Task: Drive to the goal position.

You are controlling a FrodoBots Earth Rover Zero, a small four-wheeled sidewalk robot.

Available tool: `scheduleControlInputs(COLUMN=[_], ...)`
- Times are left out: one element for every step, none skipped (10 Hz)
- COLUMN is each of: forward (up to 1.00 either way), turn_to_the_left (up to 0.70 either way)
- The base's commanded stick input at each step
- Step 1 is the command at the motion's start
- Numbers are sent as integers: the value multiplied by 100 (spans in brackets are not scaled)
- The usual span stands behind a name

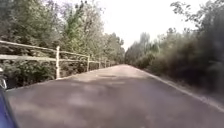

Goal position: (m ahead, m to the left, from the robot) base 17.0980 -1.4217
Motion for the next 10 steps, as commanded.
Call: scheduleControlInputs(forward=[70, 70, 70, 70, 70, 70, 70, 70, 70, 70], turn_to_the_left=[0, 0, 0, 0, 0, 0, 0, 0, 0, 0])
